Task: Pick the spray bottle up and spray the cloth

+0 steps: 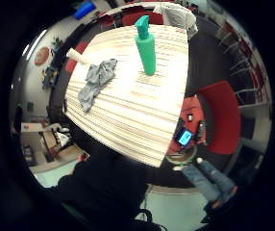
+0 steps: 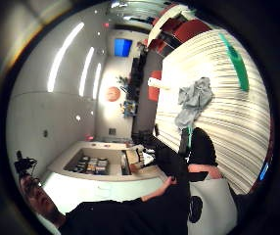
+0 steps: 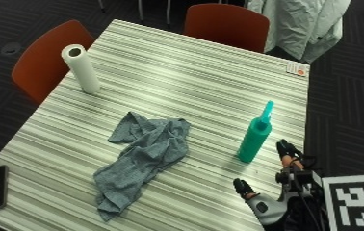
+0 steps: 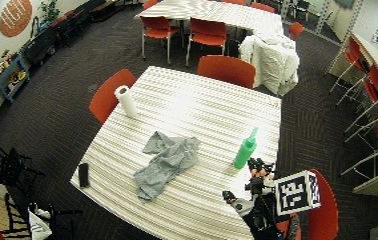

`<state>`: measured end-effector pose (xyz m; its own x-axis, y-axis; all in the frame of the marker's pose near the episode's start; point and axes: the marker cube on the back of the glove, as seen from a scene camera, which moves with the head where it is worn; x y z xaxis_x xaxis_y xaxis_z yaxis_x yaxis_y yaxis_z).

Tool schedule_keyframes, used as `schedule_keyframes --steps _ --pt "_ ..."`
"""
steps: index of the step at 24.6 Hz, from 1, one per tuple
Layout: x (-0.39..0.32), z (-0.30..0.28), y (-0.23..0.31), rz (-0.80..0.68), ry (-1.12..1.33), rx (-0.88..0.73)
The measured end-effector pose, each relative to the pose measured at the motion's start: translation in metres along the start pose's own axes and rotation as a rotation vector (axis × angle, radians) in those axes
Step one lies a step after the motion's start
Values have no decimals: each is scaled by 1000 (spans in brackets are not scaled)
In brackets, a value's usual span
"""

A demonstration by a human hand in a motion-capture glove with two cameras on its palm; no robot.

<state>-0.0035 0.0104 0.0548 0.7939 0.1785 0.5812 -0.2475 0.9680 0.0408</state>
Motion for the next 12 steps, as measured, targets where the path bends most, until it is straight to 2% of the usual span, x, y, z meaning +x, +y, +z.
schedule_keyframes --steps 7,12 --pt "18 29 3 174 -539 215" --pt "21 51 7 333 -814 254"
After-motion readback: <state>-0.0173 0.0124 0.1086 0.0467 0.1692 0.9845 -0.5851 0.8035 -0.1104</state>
